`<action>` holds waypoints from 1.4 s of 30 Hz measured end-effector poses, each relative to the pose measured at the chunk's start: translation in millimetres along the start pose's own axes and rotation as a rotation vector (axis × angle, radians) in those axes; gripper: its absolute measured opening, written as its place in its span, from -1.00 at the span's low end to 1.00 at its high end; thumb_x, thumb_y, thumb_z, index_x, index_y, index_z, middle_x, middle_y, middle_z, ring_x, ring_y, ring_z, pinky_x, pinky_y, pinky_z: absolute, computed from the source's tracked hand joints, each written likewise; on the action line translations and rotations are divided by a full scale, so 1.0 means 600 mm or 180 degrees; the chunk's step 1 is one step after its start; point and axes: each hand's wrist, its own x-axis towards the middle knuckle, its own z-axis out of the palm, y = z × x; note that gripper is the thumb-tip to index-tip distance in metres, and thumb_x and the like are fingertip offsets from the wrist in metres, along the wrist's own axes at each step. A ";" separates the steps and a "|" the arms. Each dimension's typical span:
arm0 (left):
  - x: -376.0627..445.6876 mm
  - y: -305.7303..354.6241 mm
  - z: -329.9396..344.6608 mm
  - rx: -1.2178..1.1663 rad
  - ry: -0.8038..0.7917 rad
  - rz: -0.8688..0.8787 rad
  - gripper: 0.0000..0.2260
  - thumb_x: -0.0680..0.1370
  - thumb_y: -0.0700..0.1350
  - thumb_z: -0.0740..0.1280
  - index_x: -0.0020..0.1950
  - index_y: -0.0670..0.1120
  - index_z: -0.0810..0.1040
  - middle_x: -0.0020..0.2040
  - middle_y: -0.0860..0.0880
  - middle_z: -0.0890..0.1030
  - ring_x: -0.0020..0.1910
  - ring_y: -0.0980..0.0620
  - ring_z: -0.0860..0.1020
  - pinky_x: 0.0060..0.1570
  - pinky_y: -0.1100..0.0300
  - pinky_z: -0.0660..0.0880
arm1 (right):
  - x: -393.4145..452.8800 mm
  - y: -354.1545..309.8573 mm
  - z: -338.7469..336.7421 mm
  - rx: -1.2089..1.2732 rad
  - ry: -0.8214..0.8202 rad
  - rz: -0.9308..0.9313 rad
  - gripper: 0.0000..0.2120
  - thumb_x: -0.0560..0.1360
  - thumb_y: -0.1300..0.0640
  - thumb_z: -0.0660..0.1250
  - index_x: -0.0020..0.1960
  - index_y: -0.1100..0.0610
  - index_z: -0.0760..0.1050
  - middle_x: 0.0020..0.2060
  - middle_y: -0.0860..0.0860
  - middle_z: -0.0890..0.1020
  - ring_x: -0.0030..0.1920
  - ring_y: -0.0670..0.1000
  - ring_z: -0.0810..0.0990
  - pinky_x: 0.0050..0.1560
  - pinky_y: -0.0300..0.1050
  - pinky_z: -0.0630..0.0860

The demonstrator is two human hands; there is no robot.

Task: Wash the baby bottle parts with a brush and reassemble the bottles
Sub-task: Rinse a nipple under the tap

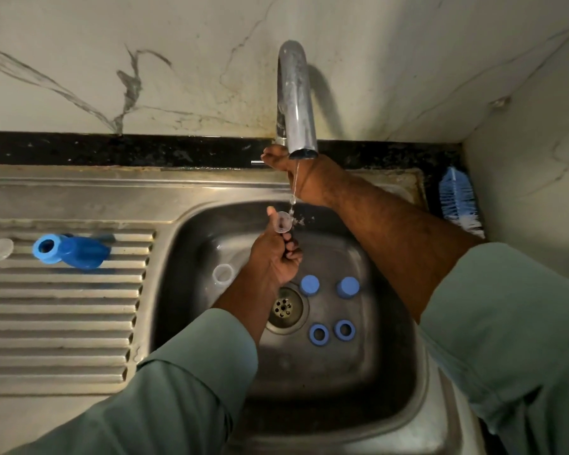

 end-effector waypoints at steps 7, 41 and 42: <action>0.001 0.004 0.005 0.0069 0.0055 0.0152 -0.84 0.60 -0.32 0.23 -0.01 -0.13 0.57 -0.35 0.00 0.58 -0.47 0.17 0.50 -0.49 0.36 0.43 | 0.007 0.002 0.009 -0.0107 0.0046 0.0098 -0.51 0.46 0.34 0.31 0.37 0.14 0.41 0.23 0.11 0.55 0.24 0.09 0.52 0.29 0.00 0.46; -0.015 0.012 -0.012 0.2558 0.0280 0.2218 -0.68 0.43 -0.38 0.42 -0.32 0.05 0.61 -0.24 -0.05 0.67 -0.15 -0.10 0.66 -0.07 -0.07 0.63 | 0.003 -0.002 0.014 -0.0322 0.0152 -0.0190 -0.46 0.51 0.25 0.27 0.47 0.10 0.28 0.33 0.19 0.45 0.32 0.17 0.45 0.34 0.06 0.40; -0.015 0.012 -0.013 0.2609 0.0313 0.2218 -0.67 0.42 -0.38 0.43 -0.32 0.07 0.61 -0.23 -0.04 0.68 -0.16 -0.07 0.67 -0.06 -0.09 0.63 | 0.002 -0.002 0.015 -0.0293 0.0163 -0.0203 -0.47 0.52 0.24 0.25 0.47 0.10 0.27 0.35 0.19 0.44 0.33 0.17 0.44 0.35 0.06 0.39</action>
